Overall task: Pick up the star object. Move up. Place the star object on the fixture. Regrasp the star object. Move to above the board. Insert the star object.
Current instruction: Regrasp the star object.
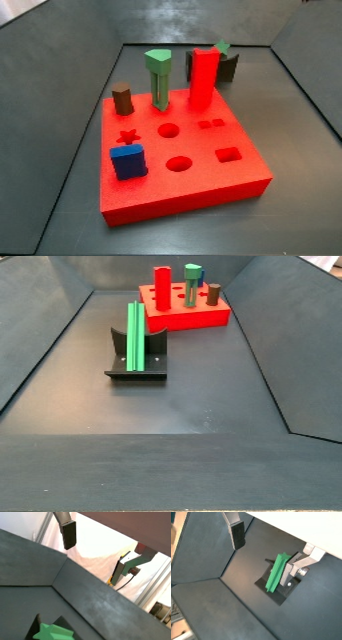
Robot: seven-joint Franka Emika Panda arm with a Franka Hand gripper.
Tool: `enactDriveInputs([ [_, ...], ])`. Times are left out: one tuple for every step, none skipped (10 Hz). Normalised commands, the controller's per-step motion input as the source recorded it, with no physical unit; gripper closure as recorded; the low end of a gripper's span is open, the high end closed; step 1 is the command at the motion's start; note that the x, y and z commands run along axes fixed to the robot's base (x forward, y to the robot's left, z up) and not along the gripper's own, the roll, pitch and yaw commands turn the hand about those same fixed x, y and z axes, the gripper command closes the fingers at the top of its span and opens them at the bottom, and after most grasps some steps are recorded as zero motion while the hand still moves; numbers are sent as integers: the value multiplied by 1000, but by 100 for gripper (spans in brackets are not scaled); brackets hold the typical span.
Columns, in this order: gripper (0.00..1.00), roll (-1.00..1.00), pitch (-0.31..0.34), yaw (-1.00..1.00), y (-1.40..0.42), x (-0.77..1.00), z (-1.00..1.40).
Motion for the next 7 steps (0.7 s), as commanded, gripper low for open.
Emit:
enactDriveInputs([
  [0,358,128,229,-52,111,-10],
  [0,229,79,229,-38,98,0],
  [0,193,41,223,-43,88,-5],
  [0,175,12,203,-51,88,-13],
  [0,261,7,219,44,35,-1000],
  [0,254,-15,176,44,42,-1000],
  [0,235,-34,155,40,46,-1000],
])
